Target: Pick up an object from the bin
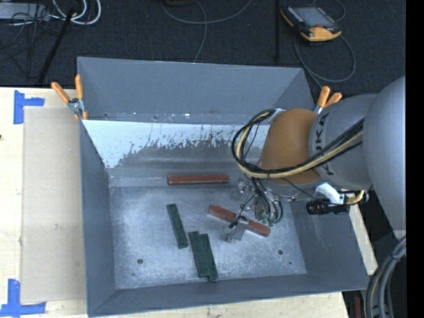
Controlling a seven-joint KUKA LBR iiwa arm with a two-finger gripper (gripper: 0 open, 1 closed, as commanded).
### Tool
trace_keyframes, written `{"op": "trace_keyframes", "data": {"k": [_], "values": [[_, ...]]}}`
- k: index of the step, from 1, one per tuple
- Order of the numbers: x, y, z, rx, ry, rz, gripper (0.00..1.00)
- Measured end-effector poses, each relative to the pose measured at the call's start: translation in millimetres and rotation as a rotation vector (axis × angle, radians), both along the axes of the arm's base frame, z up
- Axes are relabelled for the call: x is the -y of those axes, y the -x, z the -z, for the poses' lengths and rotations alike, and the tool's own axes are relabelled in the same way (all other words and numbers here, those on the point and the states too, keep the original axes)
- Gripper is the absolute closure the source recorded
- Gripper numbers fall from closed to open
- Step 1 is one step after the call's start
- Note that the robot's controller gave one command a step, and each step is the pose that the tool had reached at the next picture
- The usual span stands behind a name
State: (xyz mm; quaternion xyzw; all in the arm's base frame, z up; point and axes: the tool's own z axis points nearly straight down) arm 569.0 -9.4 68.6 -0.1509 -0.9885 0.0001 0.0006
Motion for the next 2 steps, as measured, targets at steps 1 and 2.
{"op": "trace_keyframes", "data": {"k": [1, 2], "values": [[-0.3, -0.6, -1.3, 0.001, 0.0, -0.003, 1.0], [-15.4, -0.6, -148.2, 0.009, -0.001, -0.014, 1.0]]}}
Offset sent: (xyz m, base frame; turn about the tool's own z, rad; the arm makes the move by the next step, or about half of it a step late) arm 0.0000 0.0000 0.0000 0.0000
